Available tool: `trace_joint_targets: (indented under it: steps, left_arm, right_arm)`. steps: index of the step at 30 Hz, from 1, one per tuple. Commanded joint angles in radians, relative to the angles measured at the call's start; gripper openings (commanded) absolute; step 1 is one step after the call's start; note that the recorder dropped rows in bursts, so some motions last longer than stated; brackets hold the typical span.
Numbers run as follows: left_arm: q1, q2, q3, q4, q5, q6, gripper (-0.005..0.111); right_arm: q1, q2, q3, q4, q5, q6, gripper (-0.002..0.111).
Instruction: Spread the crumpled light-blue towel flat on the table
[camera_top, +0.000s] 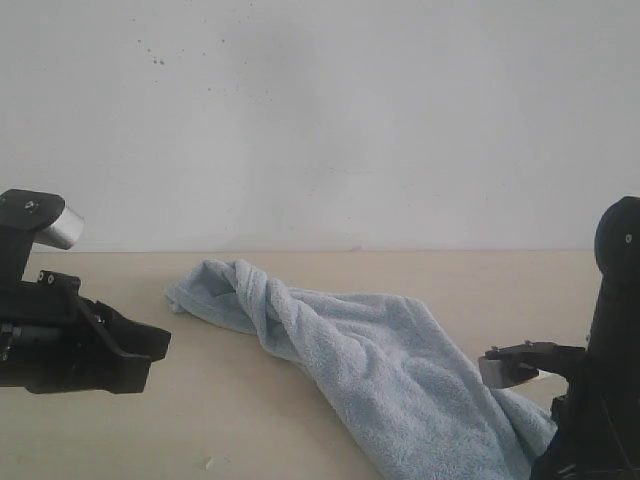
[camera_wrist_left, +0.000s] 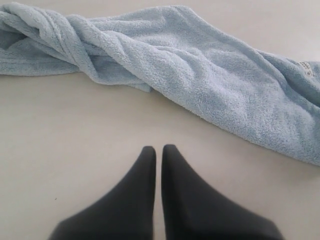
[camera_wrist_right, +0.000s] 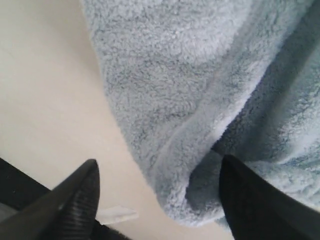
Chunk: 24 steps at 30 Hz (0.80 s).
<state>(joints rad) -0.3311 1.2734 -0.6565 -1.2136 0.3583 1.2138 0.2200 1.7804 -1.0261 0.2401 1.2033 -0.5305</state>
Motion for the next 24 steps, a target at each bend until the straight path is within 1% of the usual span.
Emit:
trace_joint_targets:
  steps: [1,2,6,8,10,14,18,20,23,24]
  left_arm:
    - [-0.005,0.004,0.003,-0.009,0.0,0.016,0.004]
    - [-0.005,0.004,0.003,-0.009,0.0,0.016,0.004]
    - [-0.005,0.004,0.003,-0.009,0.008,0.017,0.004]
    - [-0.005,0.004,0.003,-0.009,0.031,0.017,0.004]
    - [-0.005,0.004,0.003,-0.004,0.059,0.017,0.004]
    - [-0.005,0.004,0.003,0.026,0.097,0.017,0.004]
    - [-0.005,0.004,0.003,0.026,0.095,0.017,0.004]
    - [-0.005,0.004,0.003,0.026,0.086,0.03,0.004]
    - [-0.005,0.004,0.003,0.036,0.086,0.085,0.004]
    - [-0.005,0.004,0.003,0.036,0.086,0.105,0.004]
  right_arm:
    - [0.0,-0.002,0.005,-0.038,0.018,0.086,0.058]
    - [0.0,-0.002,0.009,-0.043,0.018,0.103,0.05]
    - [0.0,-0.002,0.049,-0.037,0.018,0.112,0.013]
    - [0.0,-0.002,0.085,-0.03,0.018,0.112,-0.001]
    - [0.0,-0.002,0.108,-0.03,0.018,0.117,0.0]
    - [0.0,-0.01,0.091,-0.039,0.018,0.138,0.0]
    - [0.0,-0.046,0.007,-0.072,0.018,0.17,0.0]
    - [0.0,-0.07,-0.067,-0.148,0.018,0.214,0.0]
    - [0.0,-0.11,-0.219,-0.353,0.018,0.317,0.0]
    - [0.0,-0.123,-0.279,-0.447,0.018,0.348,0.0]
